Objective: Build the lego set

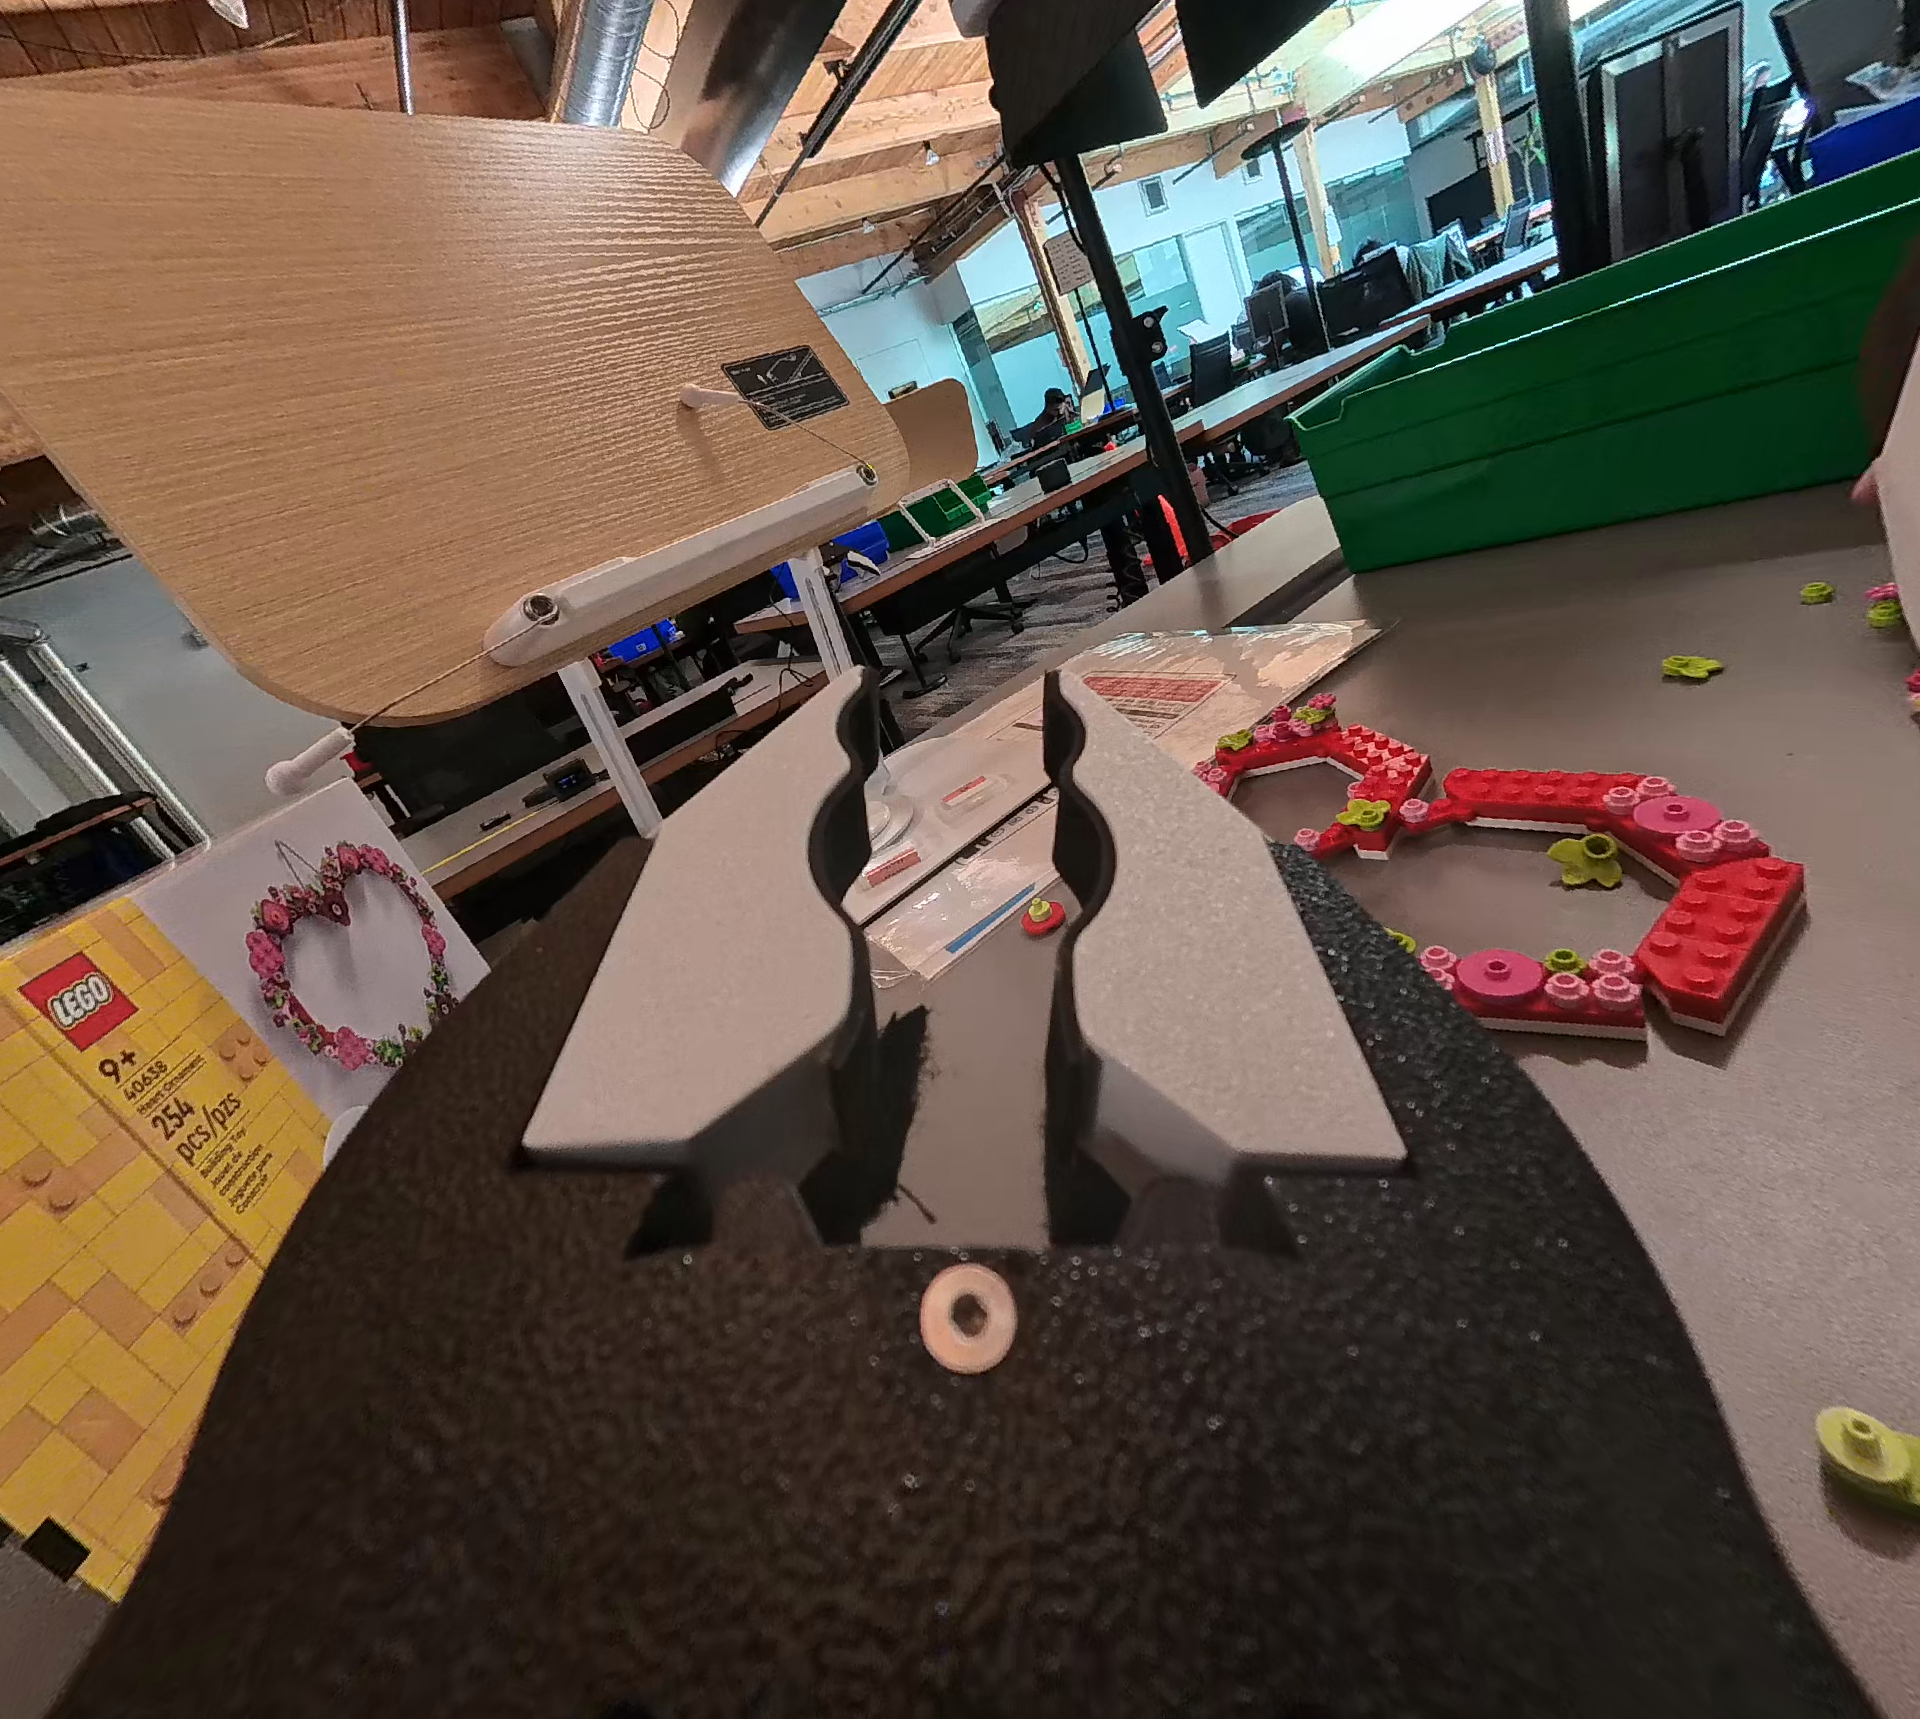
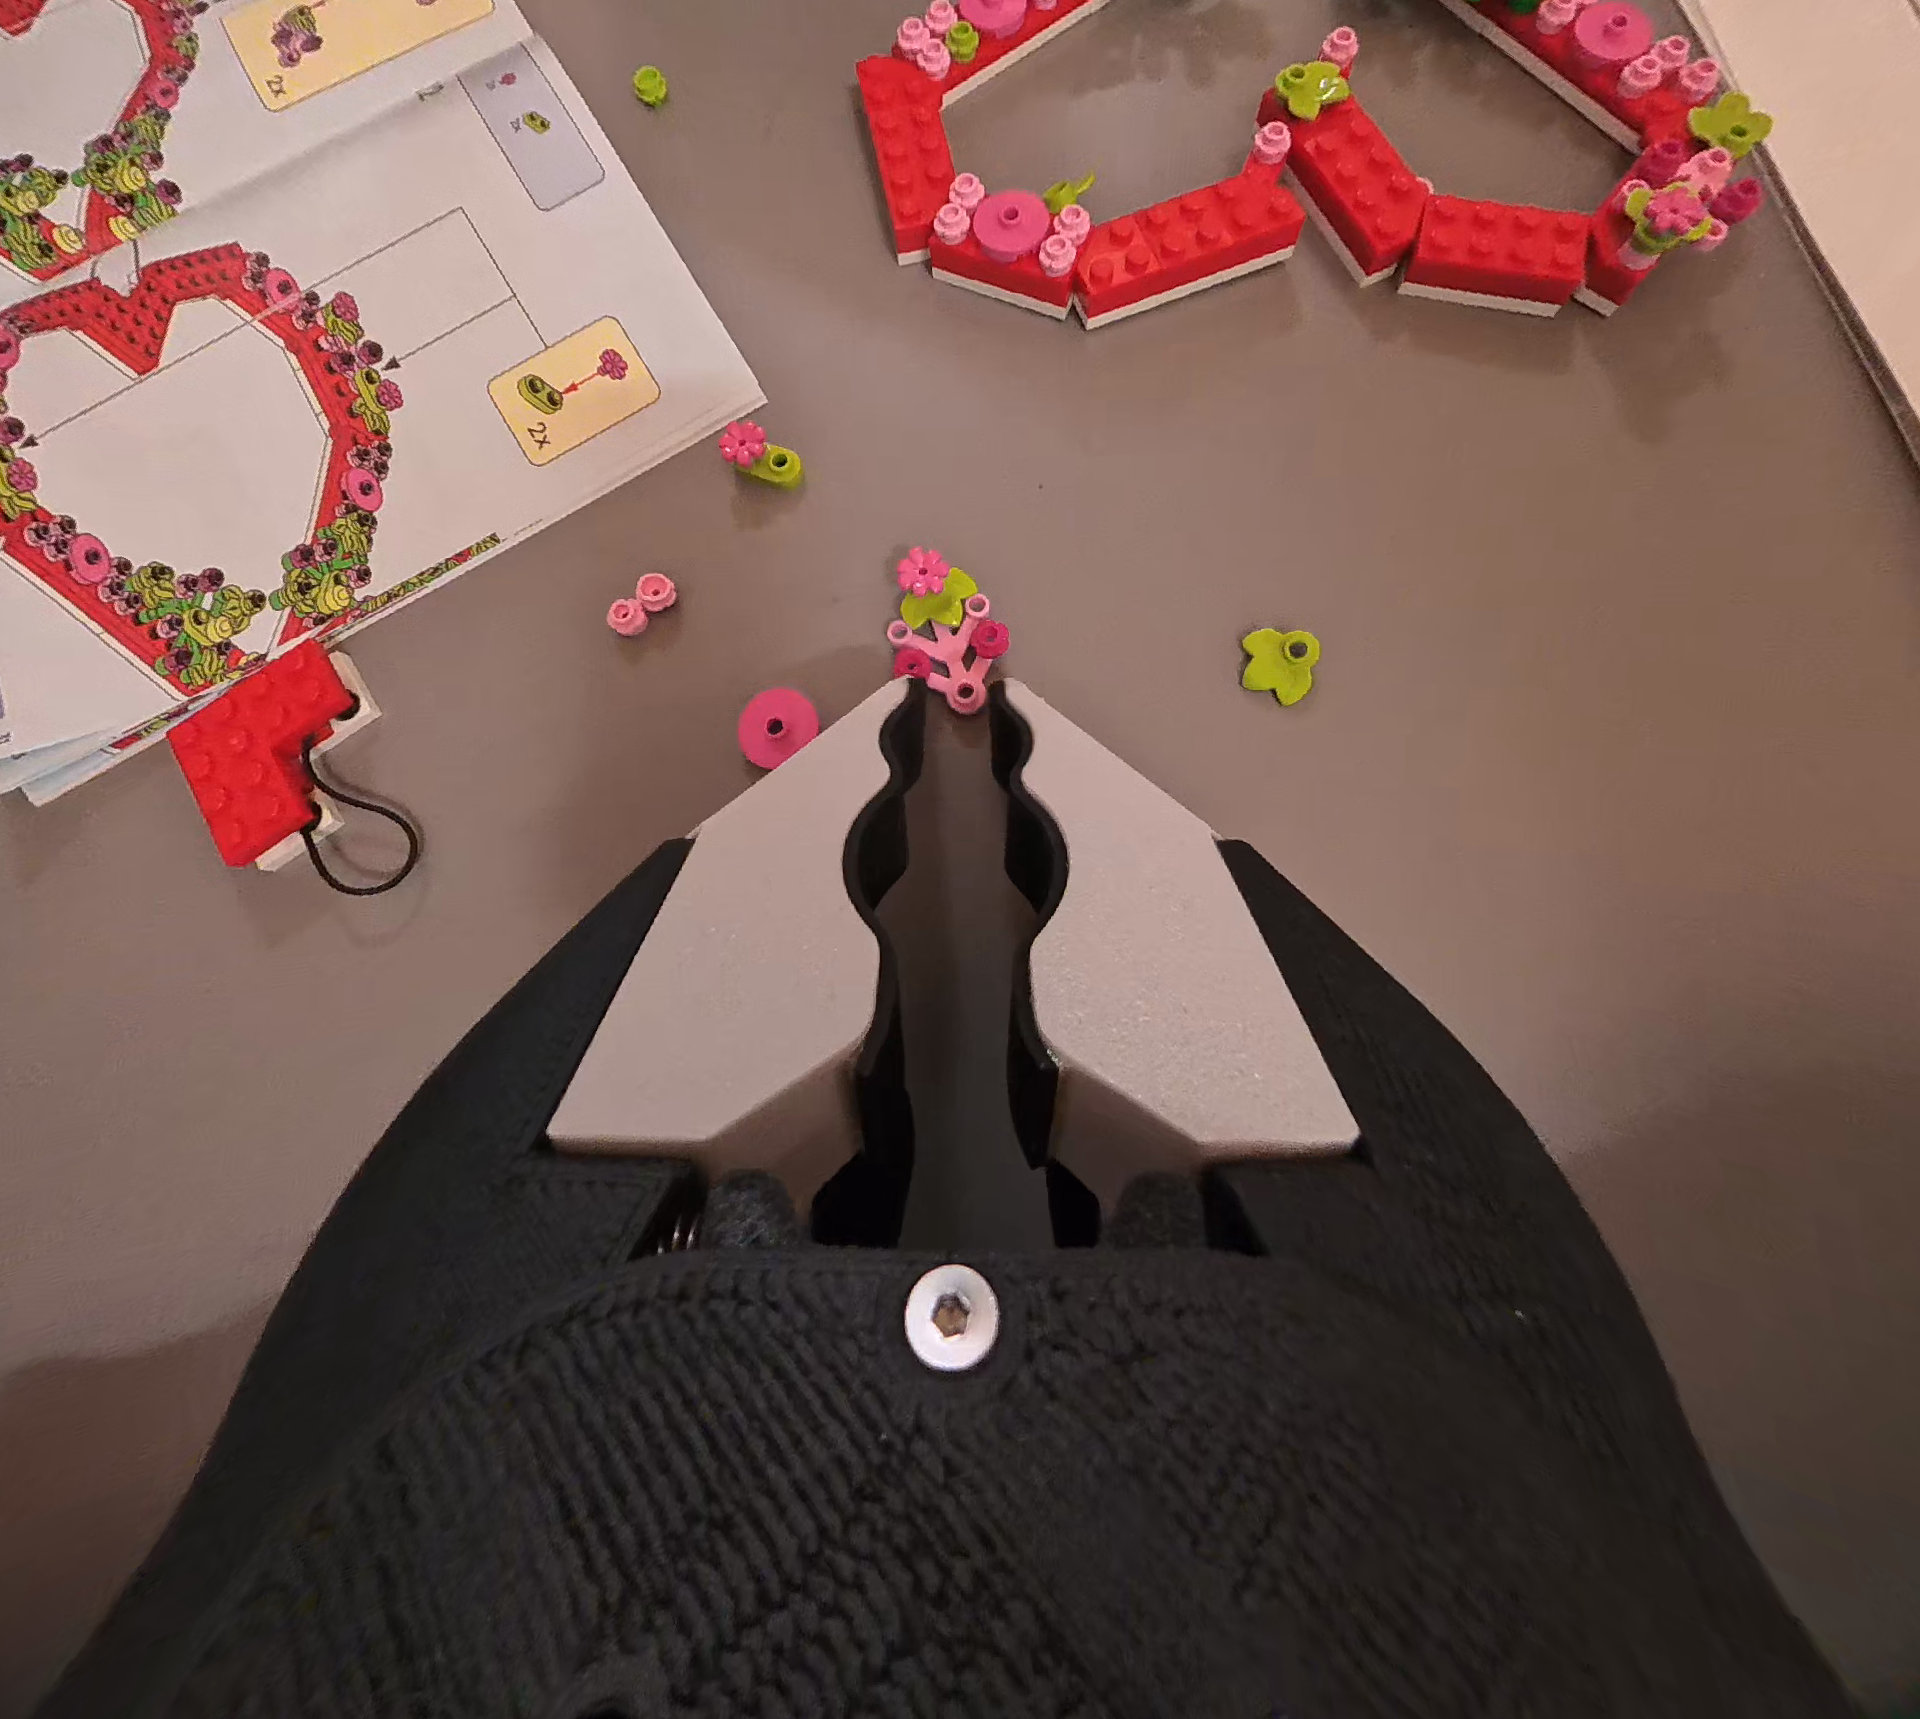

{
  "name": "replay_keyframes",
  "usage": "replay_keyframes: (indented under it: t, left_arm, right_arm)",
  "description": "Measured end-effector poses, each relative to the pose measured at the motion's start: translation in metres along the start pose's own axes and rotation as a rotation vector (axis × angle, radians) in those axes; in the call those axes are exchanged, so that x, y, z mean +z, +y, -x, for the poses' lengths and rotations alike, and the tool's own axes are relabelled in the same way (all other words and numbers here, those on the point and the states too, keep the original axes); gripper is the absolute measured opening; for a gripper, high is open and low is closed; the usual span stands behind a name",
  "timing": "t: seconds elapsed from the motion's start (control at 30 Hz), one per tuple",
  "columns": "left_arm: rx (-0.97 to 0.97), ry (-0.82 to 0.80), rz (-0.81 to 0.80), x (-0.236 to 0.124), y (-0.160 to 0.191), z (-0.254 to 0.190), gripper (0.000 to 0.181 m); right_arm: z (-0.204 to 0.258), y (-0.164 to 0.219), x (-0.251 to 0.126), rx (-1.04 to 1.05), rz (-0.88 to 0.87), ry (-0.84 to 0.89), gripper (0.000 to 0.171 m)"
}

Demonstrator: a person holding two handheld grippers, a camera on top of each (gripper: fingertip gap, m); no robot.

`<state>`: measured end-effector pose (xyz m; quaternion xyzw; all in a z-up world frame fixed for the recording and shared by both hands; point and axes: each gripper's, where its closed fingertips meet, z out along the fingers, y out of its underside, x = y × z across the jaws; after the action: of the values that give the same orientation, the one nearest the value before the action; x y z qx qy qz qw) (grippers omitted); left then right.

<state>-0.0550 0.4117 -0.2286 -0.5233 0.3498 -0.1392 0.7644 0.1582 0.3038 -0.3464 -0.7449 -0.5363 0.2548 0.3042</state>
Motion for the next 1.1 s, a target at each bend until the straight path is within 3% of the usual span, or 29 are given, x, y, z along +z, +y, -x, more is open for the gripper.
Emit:
replay_keyframes:
  t: [1.1]
  left_arm:
    - [0.002, 0.001, 0.004, 0.0, 0.001, 0.0, 0.029]
  right_arm:
    - [0.01, -0.005, 0.008, 0.027, -0.039, -0.066, 0.004]
